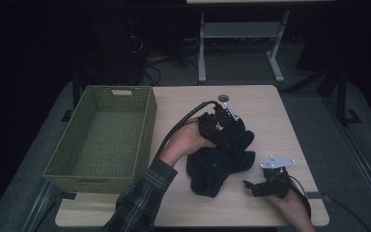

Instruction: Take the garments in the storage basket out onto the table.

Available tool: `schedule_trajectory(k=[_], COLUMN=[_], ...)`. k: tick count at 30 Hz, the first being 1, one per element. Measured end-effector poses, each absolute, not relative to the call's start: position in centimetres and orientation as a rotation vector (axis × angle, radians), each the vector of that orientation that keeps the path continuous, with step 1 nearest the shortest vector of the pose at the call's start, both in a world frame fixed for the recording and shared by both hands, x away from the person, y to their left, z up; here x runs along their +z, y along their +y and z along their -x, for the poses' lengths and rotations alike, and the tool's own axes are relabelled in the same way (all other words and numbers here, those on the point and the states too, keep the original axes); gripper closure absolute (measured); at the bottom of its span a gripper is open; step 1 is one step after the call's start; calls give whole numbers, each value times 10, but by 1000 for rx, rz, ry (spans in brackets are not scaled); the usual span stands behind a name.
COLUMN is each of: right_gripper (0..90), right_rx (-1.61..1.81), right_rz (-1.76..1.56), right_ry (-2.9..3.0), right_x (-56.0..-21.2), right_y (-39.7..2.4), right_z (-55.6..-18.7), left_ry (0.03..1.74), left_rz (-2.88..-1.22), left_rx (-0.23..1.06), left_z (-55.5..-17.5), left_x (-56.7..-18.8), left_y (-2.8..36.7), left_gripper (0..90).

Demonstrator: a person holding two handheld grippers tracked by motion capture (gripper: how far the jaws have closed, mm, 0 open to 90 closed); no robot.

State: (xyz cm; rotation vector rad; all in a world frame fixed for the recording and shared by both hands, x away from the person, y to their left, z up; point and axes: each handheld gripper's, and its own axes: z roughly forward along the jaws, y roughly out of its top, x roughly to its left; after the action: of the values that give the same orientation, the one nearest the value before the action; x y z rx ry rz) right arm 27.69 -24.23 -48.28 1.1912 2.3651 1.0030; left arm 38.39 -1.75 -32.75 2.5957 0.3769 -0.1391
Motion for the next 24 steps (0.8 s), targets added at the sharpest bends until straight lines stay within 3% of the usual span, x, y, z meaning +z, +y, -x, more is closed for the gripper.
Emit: schedule_trajectory(k=[15, 24], right_gripper=[23, 23], right_rx=[1004, 1005], right_rz=[-1196, -1188], right_ry=[2367, 2368], right_x=[-483, -483], right_y=[-242, -242], right_z=[-277, -277], left_ry=[532, 611], left_rz=[-2632, -2656], left_rx=[-106, -20], left_z=[-417, -432], left_x=[-377, -404], left_y=[-18, -23], left_gripper=[785, 788])
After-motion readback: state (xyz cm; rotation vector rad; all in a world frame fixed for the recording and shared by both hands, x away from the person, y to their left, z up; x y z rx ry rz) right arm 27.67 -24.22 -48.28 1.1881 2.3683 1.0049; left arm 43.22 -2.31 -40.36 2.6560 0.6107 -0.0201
